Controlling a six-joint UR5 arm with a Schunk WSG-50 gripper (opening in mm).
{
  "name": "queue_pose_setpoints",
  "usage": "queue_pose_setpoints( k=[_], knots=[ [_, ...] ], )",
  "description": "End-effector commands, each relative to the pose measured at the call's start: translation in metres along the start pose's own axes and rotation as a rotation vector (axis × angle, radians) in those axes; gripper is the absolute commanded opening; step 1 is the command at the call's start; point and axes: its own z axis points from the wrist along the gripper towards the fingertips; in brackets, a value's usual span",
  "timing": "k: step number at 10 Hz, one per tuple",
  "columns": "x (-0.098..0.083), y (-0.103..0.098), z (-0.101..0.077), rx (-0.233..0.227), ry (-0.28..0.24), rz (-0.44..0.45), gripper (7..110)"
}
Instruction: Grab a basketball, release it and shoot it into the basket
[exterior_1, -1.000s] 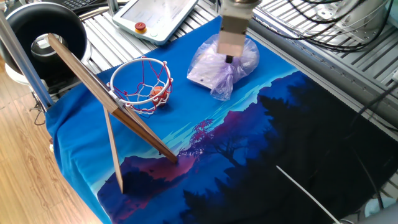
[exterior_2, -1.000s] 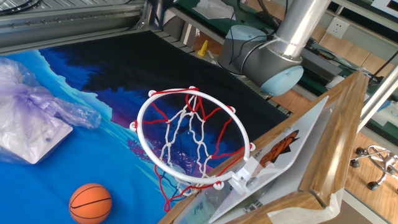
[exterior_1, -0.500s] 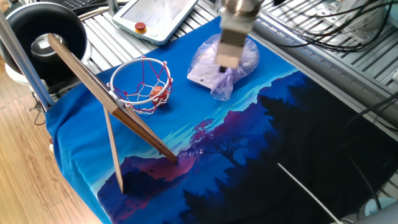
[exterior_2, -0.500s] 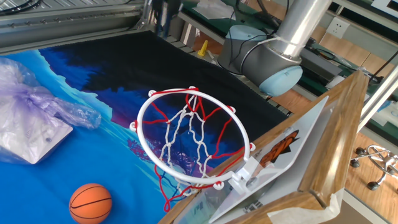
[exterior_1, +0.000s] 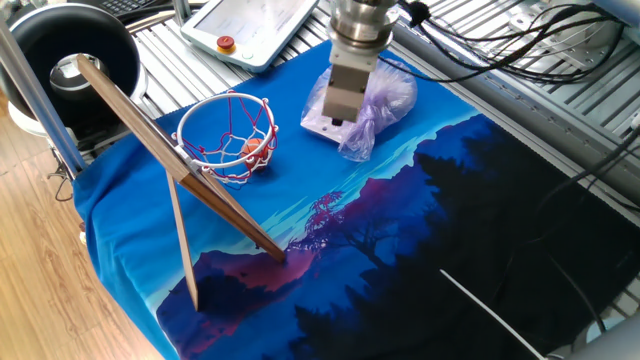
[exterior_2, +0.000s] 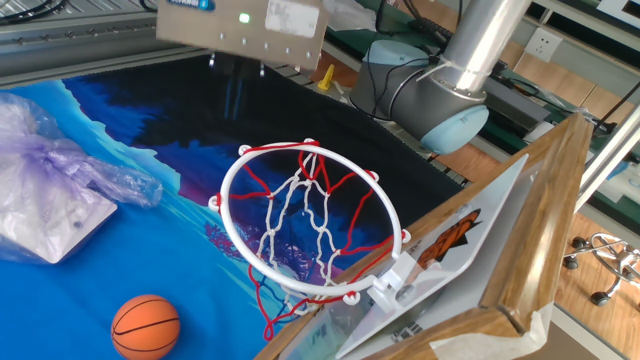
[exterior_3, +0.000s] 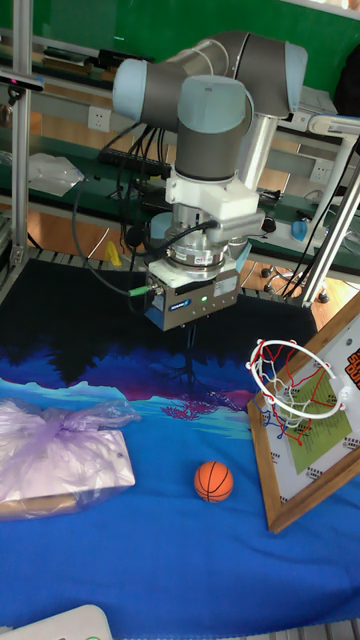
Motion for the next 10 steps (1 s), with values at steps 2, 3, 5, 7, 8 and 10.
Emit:
queue_pose_setpoints(
  k=[2, 3, 5, 7, 8, 10],
  knots=[
    [0.014, -0.011, 0.004, 0.045, 0.073, 0.109, 7],
    [0.012, -0.01, 0.004, 0.039, 0.064, 0.106, 7],
    [-0.003, -0.009, 0.005, 0.033, 0.003, 0.094, 7],
    [-0.032, 0.004, 0.003, -0.02, -0.111, -0.011, 7],
    [-0.042, -0.021, 0.021, -0.003, -0.109, -0.104, 7],
    [-0.056, -0.086, 0.058, 0.072, -0.051, -0.213, 22]
  ],
)
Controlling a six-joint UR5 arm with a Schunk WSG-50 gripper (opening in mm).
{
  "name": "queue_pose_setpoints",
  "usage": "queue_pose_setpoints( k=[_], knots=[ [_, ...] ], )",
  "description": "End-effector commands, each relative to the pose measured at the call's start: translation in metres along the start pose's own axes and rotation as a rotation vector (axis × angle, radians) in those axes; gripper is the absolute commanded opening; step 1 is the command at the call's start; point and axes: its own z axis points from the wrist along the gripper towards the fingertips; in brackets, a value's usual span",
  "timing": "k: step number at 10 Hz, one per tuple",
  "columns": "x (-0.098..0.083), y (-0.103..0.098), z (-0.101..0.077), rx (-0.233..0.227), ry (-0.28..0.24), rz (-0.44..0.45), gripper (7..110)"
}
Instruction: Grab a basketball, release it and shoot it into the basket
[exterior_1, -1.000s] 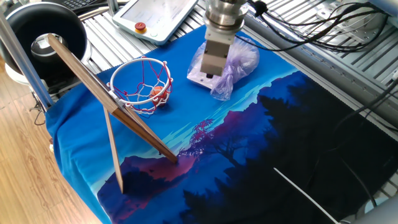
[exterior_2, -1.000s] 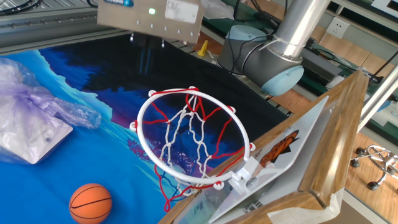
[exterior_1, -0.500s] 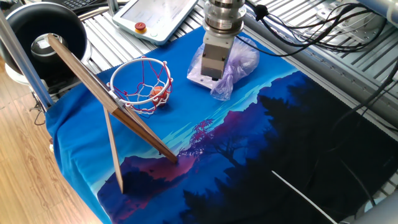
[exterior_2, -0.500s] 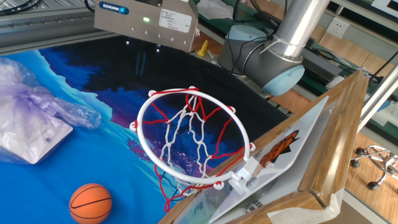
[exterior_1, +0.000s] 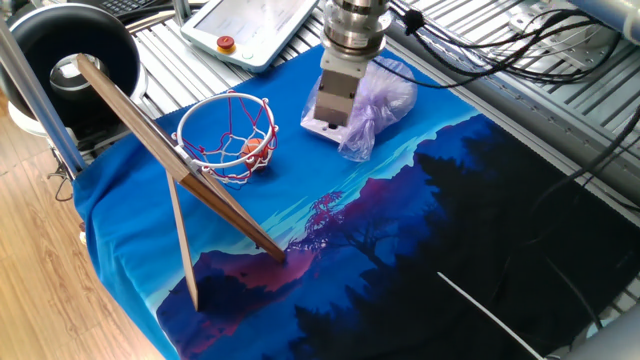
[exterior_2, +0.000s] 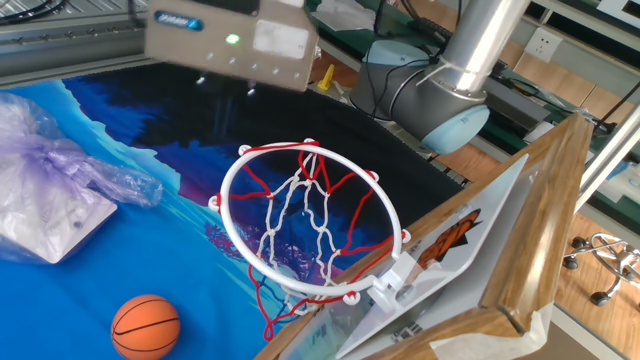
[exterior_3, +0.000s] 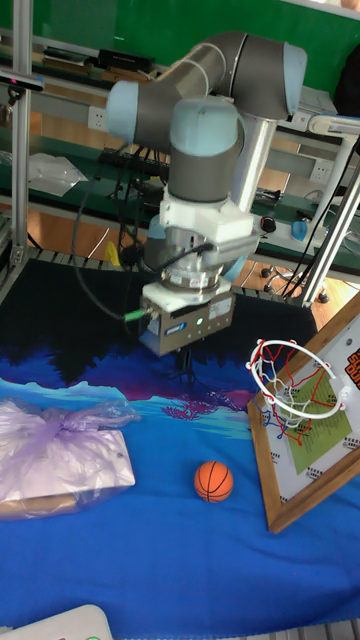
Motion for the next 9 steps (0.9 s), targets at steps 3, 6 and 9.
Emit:
queue_pose_setpoints(
  k=[3, 6, 9],
  knots=[
    [-0.051, -0.072, 0.063, -0.012, -0.056, -0.198, 22],
    [-0.094, -0.031, 0.049, -0.084, -0.112, -0.129, 22],
    [-0.079, 0.002, 0.022, -0.184, -0.127, -0.181, 44]
  ],
)
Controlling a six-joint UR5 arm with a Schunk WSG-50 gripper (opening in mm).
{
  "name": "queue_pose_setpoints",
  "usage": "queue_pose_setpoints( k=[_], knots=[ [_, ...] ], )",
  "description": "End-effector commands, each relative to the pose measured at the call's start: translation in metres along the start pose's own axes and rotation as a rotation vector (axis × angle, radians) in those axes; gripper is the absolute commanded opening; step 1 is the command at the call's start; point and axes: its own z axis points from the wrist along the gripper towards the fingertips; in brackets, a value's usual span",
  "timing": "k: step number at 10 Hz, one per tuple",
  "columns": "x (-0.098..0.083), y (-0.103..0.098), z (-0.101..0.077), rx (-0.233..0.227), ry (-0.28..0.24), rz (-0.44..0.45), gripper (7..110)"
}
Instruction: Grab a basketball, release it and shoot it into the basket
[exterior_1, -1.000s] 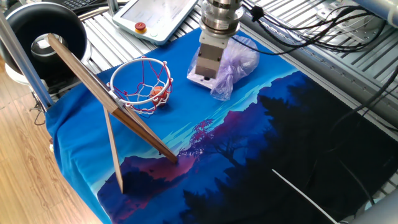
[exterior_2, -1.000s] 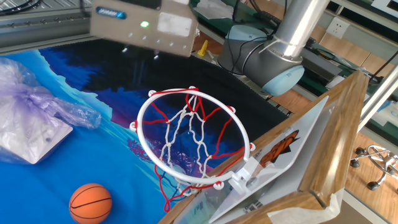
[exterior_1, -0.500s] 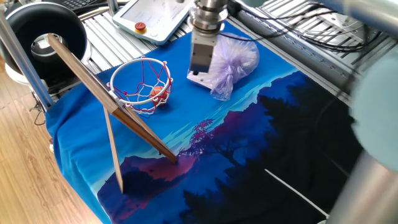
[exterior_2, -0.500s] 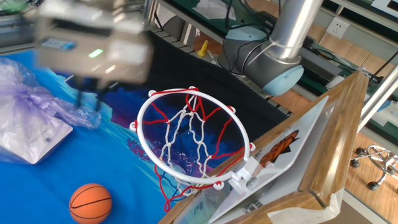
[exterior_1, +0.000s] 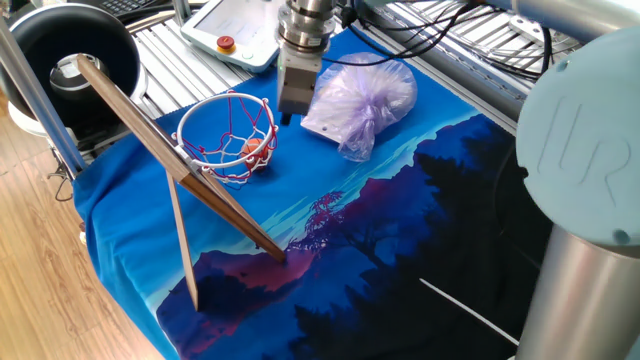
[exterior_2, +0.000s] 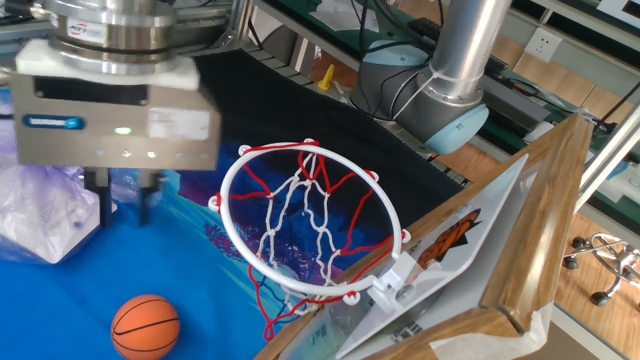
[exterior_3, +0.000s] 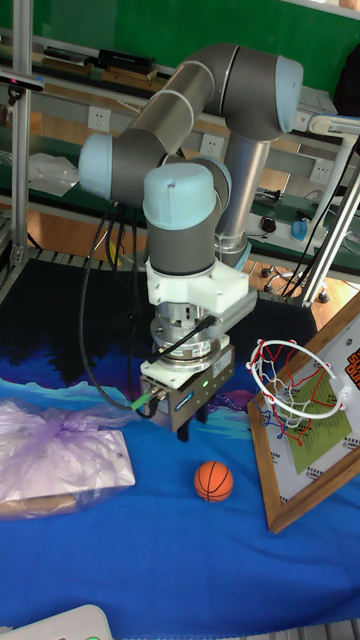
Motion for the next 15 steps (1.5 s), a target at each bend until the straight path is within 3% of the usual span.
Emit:
queue_pose_setpoints(
  k=[1, 2, 3, 4, 6, 8, 11, 12, 15],
  knots=[
    [0.002, 0.007, -0.011, -0.009, 0.018, -0.022, 44],
    [0.014, -0.006, -0.011, 0.042, 0.068, -0.039, 44],
    [0.019, -0.011, -0.012, 0.063, 0.09, -0.062, 44],
    [0.018, -0.01, -0.012, 0.058, 0.086, -0.111, 44],
    [-0.002, 0.0, -0.011, 0.019, 0.005, -0.214, 44],
    [-0.005, 0.007, -0.011, -0.007, -0.01, -0.221, 44],
    [0.007, -0.003, -0.011, 0.031, 0.042, -0.17, 44],
    [0.012, -0.013, -0.012, 0.069, 0.064, -0.153, 44],
    [0.011, -0.015, -0.01, 0.066, 0.069, -0.183, 44]
  ],
)
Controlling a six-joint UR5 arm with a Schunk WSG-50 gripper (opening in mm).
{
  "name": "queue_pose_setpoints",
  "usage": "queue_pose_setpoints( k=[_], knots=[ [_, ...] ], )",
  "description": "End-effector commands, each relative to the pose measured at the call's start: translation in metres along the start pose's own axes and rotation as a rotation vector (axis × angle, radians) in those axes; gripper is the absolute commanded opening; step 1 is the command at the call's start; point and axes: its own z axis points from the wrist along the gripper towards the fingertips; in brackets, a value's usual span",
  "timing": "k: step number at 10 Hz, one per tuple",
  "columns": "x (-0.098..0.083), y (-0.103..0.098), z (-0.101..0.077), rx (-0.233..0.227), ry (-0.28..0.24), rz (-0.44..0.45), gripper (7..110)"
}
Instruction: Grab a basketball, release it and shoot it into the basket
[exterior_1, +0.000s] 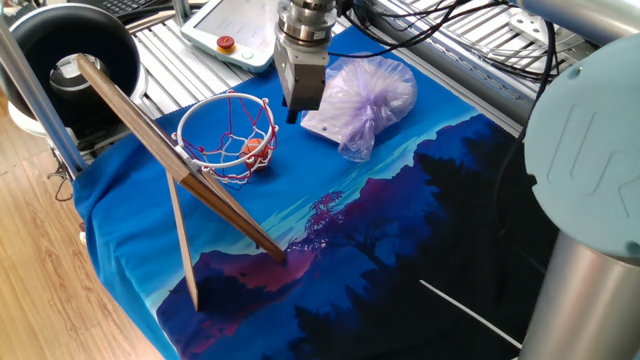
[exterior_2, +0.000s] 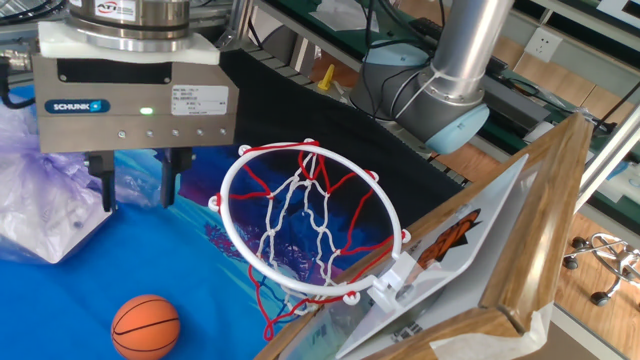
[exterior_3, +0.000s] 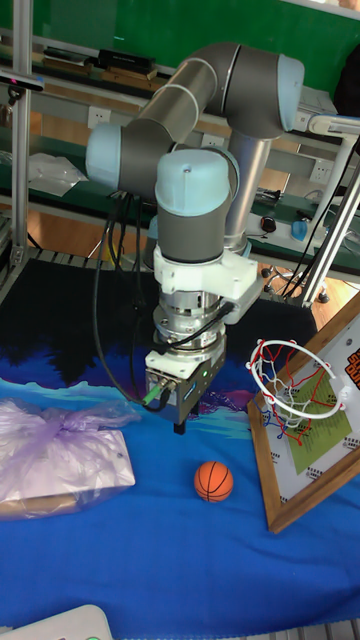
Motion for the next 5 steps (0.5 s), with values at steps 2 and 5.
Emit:
queue_pose_setpoints(
  k=[2, 5],
  knots=[
    [-0.031, -0.031, 0.029, -0.022, -0.07, -0.11, 44],
    [-0.053, -0.055, 0.072, -0.088, -0.201, -0.199, 44]
  ],
)
